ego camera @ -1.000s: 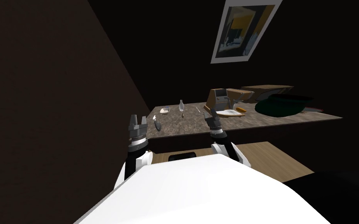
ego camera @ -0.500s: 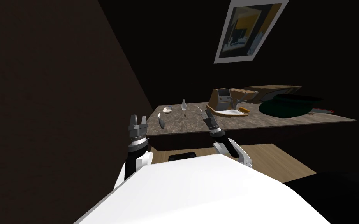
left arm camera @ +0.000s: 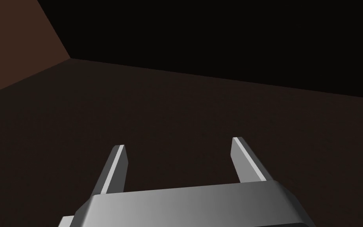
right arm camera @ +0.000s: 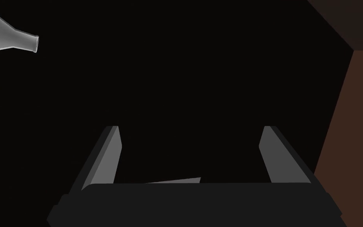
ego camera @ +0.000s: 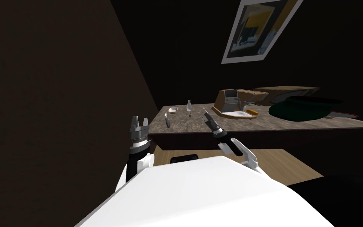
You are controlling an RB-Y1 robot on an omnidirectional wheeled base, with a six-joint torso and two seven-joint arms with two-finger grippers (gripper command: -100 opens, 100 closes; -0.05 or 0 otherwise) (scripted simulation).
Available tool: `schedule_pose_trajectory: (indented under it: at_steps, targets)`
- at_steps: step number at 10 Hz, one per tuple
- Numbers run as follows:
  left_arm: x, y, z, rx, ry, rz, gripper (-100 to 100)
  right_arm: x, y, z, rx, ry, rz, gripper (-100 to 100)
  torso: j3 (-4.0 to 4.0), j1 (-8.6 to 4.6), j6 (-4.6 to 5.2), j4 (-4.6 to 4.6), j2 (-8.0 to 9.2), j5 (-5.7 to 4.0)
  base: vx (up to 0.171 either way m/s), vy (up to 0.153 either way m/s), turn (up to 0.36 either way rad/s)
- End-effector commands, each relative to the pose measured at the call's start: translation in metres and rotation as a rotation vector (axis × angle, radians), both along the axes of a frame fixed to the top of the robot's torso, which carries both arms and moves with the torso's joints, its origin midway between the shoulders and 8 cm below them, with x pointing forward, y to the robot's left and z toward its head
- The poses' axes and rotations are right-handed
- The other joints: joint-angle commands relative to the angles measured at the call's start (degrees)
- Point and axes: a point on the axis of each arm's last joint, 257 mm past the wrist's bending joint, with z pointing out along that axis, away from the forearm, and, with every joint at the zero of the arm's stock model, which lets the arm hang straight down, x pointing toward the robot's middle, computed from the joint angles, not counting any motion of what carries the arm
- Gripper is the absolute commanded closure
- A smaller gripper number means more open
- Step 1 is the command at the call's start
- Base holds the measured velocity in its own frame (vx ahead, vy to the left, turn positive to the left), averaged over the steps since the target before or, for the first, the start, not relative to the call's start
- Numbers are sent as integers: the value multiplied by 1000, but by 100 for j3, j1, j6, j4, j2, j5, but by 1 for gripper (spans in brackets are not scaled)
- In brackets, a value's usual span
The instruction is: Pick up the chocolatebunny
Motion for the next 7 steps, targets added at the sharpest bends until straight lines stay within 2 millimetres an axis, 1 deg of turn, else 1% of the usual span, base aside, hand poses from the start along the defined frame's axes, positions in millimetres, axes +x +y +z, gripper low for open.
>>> schedule_pose_trajectory:
  at_steps: [1, 3, 4, 5, 6, 7]
  targets:
    - [0, 0, 0, 0, 0, 0, 0, 4, -1, -8, -34, 19, 9, -100, 0, 0, 0, 0, 0, 0, -45, 48, 55]
    - [0, 0, 0, 0, 0, 0, 0, 15, -7, -33, -113, 79, 19, -100, -4, -7, 0, -1, -7, -1, -40, 59, 149]
    - [0, 0, 0, 0, 0, 0, 0, 15, -7, -33, -128, 81, 23, -100, -4, 0, 1, -1, -7, 0, -34, 54, 58]
    - [0, 0, 0, 0, 0, 0, 0, 20, -12, -47, -171, 116, 26, -100, -4, -4, 3, -1, -8, -1, -27, 58, 127]
    - [0, 0, 0, 0, 0, 0, 0, 24, -16, -59, -204, 146, 28, -100, -6, -3, 0, -2, -11, 0, -33, 70, 263]
    - [0, 0, 0, 0, 0, 0, 0, 24, -20, -63, -226, 155, 30, -100, -6, 0, -2, -2, -11, 0, -25, 44, 84]
